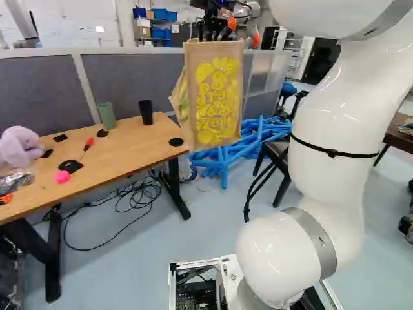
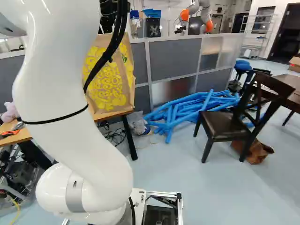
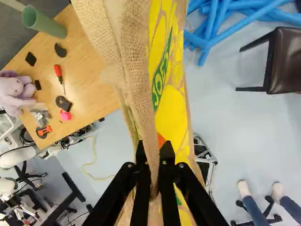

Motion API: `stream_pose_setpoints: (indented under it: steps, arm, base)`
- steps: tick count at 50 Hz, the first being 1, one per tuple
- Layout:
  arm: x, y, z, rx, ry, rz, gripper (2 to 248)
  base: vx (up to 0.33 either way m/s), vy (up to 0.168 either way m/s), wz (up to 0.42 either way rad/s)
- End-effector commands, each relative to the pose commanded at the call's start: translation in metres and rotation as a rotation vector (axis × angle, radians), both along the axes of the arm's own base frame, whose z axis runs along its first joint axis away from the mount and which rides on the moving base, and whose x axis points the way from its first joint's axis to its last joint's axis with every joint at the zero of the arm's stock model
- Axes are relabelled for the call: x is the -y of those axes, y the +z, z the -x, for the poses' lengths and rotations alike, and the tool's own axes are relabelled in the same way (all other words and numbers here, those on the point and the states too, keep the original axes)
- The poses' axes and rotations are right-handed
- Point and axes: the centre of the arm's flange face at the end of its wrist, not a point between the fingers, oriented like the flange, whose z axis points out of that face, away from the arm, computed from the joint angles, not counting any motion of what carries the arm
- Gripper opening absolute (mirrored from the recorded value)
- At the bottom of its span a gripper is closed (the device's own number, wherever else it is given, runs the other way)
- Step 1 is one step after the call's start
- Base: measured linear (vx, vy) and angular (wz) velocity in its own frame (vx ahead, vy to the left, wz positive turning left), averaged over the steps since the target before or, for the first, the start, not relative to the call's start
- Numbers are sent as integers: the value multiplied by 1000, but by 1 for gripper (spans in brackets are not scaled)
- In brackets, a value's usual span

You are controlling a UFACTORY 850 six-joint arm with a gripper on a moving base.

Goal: Pick up the bag on the ground and place it on the table

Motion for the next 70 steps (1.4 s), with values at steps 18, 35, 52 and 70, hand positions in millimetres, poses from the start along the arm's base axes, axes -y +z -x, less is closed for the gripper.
stream_pose_setpoints:
  steps: [18, 35, 52, 70]
  arm:
    - [0, 0, 0, 0, 0, 0, 23]
    - [0, 0, 0, 0, 0, 0, 23]
    - [0, 0, 0, 0, 0, 0, 23]
    - [0, 0, 0, 0, 0, 0, 23]
  base:
    - [21, 175, 360]
    - [31, 132, 355]
    - [57, 80, 253]
    - [34, 4, 13]
